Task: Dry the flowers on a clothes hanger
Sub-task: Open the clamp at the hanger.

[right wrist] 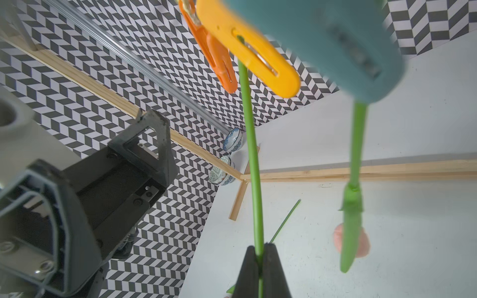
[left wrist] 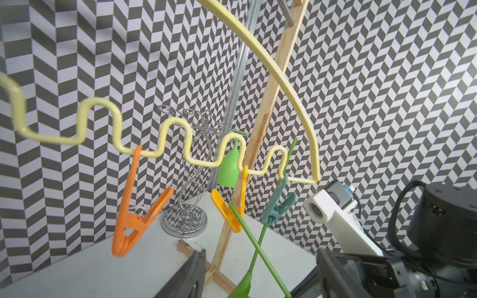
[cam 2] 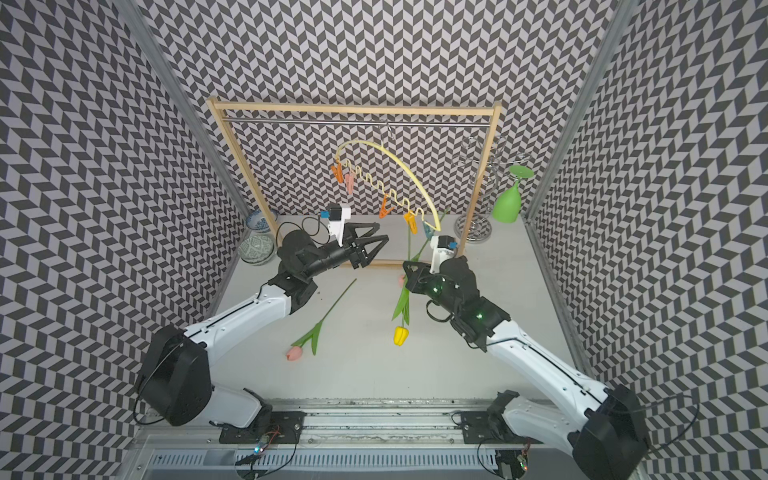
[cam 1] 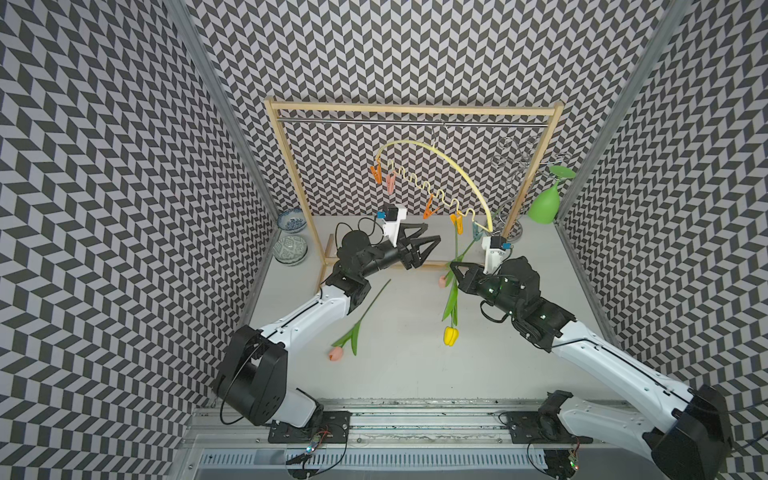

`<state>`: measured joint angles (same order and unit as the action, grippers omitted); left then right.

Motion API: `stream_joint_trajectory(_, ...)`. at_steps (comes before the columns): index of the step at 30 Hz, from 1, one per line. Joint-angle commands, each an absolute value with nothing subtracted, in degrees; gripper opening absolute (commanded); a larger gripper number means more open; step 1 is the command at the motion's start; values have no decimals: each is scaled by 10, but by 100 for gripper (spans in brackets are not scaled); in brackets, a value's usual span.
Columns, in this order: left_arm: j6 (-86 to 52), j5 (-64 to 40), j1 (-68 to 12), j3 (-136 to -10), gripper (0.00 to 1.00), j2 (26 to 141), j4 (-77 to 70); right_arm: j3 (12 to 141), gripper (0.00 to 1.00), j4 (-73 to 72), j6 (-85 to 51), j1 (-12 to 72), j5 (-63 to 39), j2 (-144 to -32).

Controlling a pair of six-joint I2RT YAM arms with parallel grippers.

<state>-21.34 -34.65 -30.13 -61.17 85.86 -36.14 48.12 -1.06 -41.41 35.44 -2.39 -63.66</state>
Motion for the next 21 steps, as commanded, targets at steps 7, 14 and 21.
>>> stream_joint_trajectory(7, -187, -377, -310, -722, 71, 950, -341, 463, 0, -31, -385, 331, -29, -637)
stream_joint_trajectory(14, -204, -392, -322, -782, 71, 1009, -339, 460, 0, -25, -371, 301, -24, -634)
stream_joint_trajectory(21, -200, -384, -328, -816, 71, 1039, -326, 475, 0, -32, -366, 285, -36, -645)
